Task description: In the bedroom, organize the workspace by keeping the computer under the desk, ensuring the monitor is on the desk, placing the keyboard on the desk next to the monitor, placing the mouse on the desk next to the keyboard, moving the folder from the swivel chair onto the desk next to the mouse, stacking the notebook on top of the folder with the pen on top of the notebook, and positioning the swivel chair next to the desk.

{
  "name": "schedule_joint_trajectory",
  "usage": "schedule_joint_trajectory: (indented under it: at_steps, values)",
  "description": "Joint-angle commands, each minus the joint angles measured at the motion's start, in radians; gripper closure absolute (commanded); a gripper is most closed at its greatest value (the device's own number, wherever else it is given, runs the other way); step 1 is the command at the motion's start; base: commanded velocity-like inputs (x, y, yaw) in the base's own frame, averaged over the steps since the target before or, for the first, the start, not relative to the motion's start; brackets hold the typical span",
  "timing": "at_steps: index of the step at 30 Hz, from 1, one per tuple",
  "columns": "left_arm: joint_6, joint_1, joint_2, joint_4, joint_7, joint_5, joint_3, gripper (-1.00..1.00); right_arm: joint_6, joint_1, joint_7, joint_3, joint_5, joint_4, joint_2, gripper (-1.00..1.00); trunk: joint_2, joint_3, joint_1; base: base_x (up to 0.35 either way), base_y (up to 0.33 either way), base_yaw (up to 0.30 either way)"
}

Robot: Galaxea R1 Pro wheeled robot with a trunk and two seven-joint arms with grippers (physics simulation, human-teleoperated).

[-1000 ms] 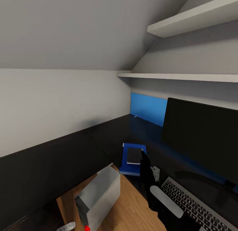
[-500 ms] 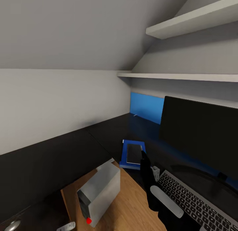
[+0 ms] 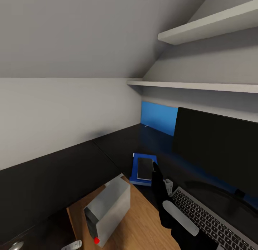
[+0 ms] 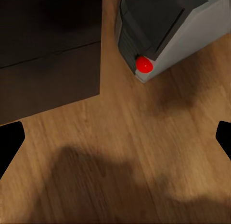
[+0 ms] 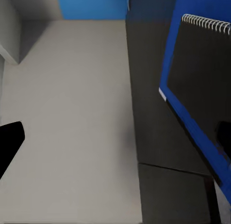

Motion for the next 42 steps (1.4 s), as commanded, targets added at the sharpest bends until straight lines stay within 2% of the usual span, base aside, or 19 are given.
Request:
schedule_joint_trajectory:
  at_steps: [1,4,5,6,11,12,16,17,20,21,22,23,24,25,31,32,34,37,42]
  values:
    - [-0.003,-0.001,-0.001,0.000,0.004,-0.006,0.003,-1.00,-0.008,-0.001,0.003,0.005,-0.004,-0.006,-0.001,-1.00,0.007,0.002,-0.004,0.000,0.000,0.000]
    - [-0.002,-0.001,-0.001,0.001,0.006,-0.007,0.003,-1.00,-0.012,-0.001,0.002,0.014,0.032,-0.025,-0.001,-1.00,0.028,0.012,-0.015,0.000,0.000,0.000]
    - [-0.002,-0.001,-0.001,0.001,0.007,-0.007,0.003,-1.00,-0.015,-0.001,0.001,0.019,0.063,-0.031,0.000,-1.00,0.035,0.015,-0.019,0.000,0.000,0.000]
    - [-0.002,-0.001,-0.002,0.001,0.007,-0.007,0.002,-1.00,-0.022,-0.001,-0.001,0.028,0.115,-0.038,0.002,-1.00,0.042,0.018,-0.023,0.000,0.000,0.000]
    - [-0.002,-0.001,-0.003,0.001,0.008,-0.008,0.001,-1.00,-0.031,-0.001,-0.032,0.072,0.203,-0.049,0.008,-1.00,0.077,0.033,-0.042,0.000,0.000,0.000]
    - [-0.002,-0.001,-0.005,0.001,0.008,-0.010,0.001,-1.00,-0.033,-0.001,-0.084,0.123,0.264,-0.065,0.021,-1.00,0.084,0.037,-0.046,0.000,0.000,0.000]
    - [-0.003,-0.001,-0.005,0.001,0.007,-0.010,0.001,-1.00,-0.034,-0.001,-0.125,0.144,0.324,-0.070,0.037,-1.00,0.112,0.049,-0.061,0.000,0.000,0.000]
    - [-0.003,-0.001,-0.004,0.001,0.007,-0.010,0.000,-1.00,-0.034,-0.001,-0.150,0.150,0.358,-0.072,0.046,-1.00,0.119,0.052,-0.065,0.000,0.000,0.000]
    - [-0.005,-0.001,0.005,0.022,0.006,-0.009,0.001,-1.00,-0.031,-0.001,-0.277,0.166,0.484,-0.075,0.063,-1.00,0.140,0.062,-0.077,0.000,0.000,0.000]
    - [-0.008,-0.001,0.008,0.035,0.006,-0.009,0.001,-1.00,-0.029,-0.001,-0.308,0.171,0.512,-0.075,0.066,-1.00,0.147,0.065,-0.081,0.000,0.000,0.000]
    - [-0.022,-0.001,0.015,0.071,0.006,-0.009,0.001,-1.00,-0.024,-0.002,-0.381,0.182,0.575,-0.075,0.073,-1.00,0.154,0.068,-0.084,0.000,0.000,0.000]
    - [-0.037,-0.001,0.019,0.092,0.006,-0.009,0.001,-1.00,-0.018,-0.002,-0.421,0.187,0.610,-0.075,0.077,-1.00,0.161,0.071,-0.088,0.000,0.000,0.000]
    - [-0.058,-0.001,0.022,0.115,0.006,-0.009,0.001,-1.00,-0.009,-0.002,-0.466,0.192,0.647,-0.077,0.084,-1.00,0.168,0.074,-0.092,0.000,0.000,0.000]
    - [-0.111,-0.001,0.027,0.160,0.006,-0.009,0.001,-1.00,0.017,-0.003,-0.557,0.199,0.726,-0.082,0.100,-1.00,0.175,0.077,-0.096,0.000,0.000,0.000]
    - [-0.269,0.002,0.045,0.249,0.005,-0.009,0.000,-1.00,0.150,-0.003,-0.836,0.209,0.987,-0.096,0.162,-1.00,0.217,0.096,-0.119,0.000,0.000,0.000]
    - [-0.296,0.010,0.051,0.261,0.005,-0.008,0.001,-1.00,0.192,-0.003,-0.920,0.210,1.063,-0.099,0.181,-1.00,0.224,0.099,-0.123,0.000,0.000,0.000]
    - [-0.315,0.023,0.057,0.268,0.004,-0.008,0.001,-1.00,0.222,-0.003,-0.991,0.211,1.123,-0.101,0.197,-1.00,0.238,0.106,-0.130,0.000,0.000,0.000]
    - [-0.336,0.049,0.067,0.276,0.002,-0.008,0.001,-1.00,0.252,-0.003,-1.076,0.213,1.186,-0.104,0.221,-1.00,0.259,0.115,-0.142,0.000,0.000,0.000]
    - [-0.355,0.090,0.075,0.280,0.000,-0.007,0.001,-1.00,0.269,-0.003,-1.120,0.211,1.215,-0.107,0.236,-1.00,0.294,0.131,-0.161,0.000,0.000,0.000]
